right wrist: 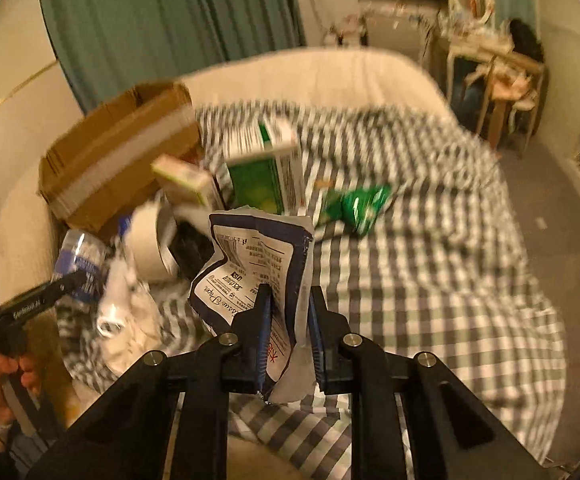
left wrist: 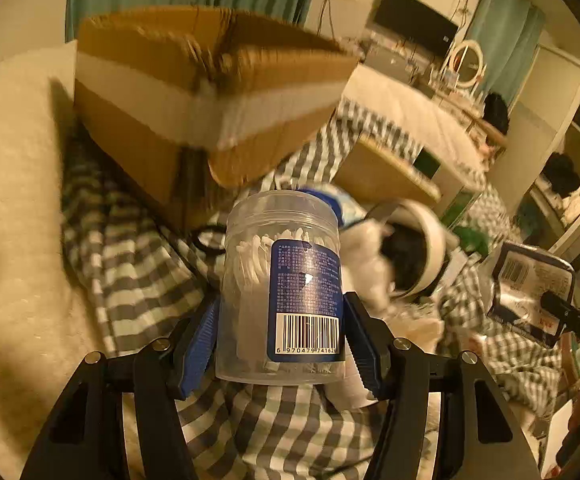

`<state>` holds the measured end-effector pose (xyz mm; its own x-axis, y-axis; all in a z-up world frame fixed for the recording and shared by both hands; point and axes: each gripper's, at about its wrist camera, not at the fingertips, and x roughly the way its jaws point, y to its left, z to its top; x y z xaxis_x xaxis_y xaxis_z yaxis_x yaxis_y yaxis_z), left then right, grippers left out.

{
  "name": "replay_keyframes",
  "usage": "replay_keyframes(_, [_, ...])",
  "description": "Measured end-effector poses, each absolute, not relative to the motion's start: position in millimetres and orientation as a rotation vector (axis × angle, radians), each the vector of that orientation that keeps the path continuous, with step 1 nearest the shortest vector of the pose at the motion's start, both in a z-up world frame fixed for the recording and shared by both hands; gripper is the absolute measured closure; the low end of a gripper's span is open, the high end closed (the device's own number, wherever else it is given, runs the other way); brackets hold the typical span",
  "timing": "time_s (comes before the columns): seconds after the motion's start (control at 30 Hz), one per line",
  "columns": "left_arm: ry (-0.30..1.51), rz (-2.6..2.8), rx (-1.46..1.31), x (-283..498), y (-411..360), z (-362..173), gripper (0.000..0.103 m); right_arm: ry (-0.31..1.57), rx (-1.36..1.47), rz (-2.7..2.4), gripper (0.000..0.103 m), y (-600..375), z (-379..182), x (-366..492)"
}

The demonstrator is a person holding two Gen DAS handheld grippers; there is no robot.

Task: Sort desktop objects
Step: 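Carry the clear swab tub with the left tool while the right tool carries the paper packet to the box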

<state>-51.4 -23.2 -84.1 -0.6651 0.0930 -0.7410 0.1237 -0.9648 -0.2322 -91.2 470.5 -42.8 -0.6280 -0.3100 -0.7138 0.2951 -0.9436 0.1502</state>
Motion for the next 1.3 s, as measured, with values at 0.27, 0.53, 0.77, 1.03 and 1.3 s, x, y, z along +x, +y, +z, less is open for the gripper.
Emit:
replay_keyframes(0.27, [0.4, -2.965, 1.065, -32.9, -29.9, -16.1, 0.041, 0.017, 0.93, -2.652, 0.086, 445.4, 9.0, -55.7])
replay_keyframes(0.53, [0.405, -3.045, 0.919, -67.0, -55.0, 55.8, 0.041, -0.016, 0.734, -2.598, 0.086, 376.7, 95.6, -67.9])
replay_keyframes(0.77, [0.312, -3.021, 0.765, -122.6, -103.2, 96.4, 0.041, -0.069, 0.717, -2.515, 0.086, 309.7, 119.3, -110.4])
replay_keyframes(1.03, [0.337, -2.939, 0.799, -164.8, -168.0, 59.5, 0.041, -0.177, 0.826, -2.446, 0.086, 220.1, 75.0, -192.0])
replay_keyframes(1.3, [0.386, -3.013, 0.725, -169.9, -179.9, 40.6, 0.012, -0.391, 0.812, -2.454, 0.031, 195.3, 62.3, -240.2])
